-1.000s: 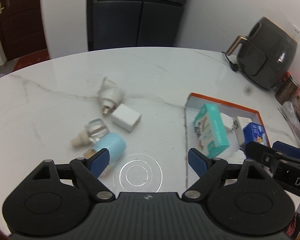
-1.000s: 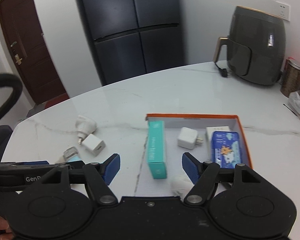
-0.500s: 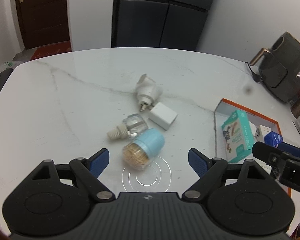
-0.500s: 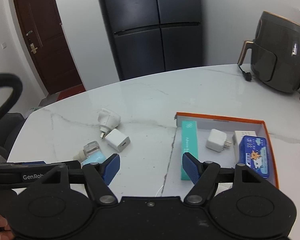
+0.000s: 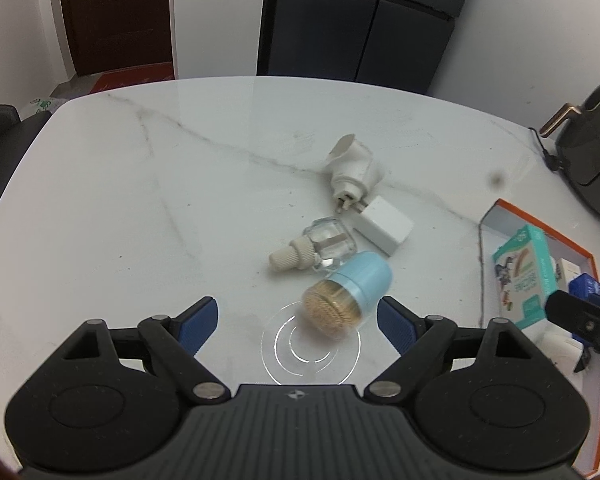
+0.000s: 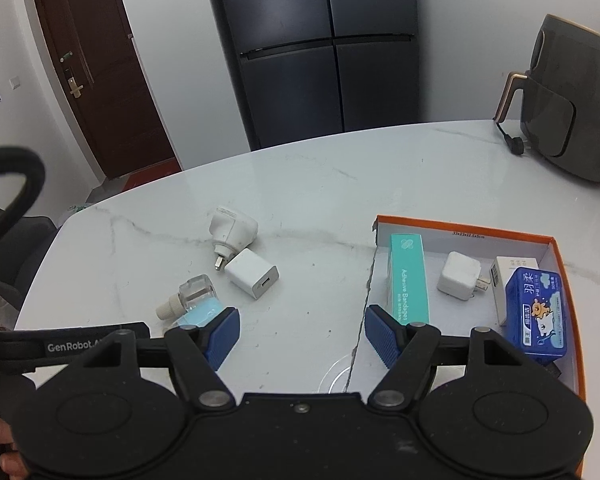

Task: Organize rigid objects
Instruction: 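Grasp the clear glass diffuser bottle with the left gripper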

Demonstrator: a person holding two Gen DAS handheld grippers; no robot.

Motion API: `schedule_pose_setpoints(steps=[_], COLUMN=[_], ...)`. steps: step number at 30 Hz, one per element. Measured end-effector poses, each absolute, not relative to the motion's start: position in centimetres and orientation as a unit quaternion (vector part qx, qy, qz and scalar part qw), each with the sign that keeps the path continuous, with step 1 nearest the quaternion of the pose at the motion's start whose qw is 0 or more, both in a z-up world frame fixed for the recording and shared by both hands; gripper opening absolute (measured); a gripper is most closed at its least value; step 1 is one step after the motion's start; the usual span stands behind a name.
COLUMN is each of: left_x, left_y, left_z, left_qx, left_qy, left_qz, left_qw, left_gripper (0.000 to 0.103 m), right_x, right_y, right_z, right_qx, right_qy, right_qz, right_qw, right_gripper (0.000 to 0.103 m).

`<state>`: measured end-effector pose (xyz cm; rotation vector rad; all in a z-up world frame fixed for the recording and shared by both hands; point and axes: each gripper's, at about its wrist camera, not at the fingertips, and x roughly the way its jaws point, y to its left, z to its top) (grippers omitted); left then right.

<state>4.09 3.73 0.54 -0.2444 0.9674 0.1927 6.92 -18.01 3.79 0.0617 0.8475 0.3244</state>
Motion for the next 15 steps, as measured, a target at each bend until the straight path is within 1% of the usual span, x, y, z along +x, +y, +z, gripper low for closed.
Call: schedule_pose_setpoints(steps=[15], left_x=[8.2], left_y=[6.6], left_z=[-3.0], left_qx=[-0.079], left_qy=[0.489], left_qz=[0.088], left_qw=[0.864], left_gripper=[0.089], right_x=[7.2], right_y=[-17.9], right_z=[1.1], right_qx=[0.043], right_qy=[0.446], right_qz=[0.149], right_qw=[0.882], right_gripper=[0.083])
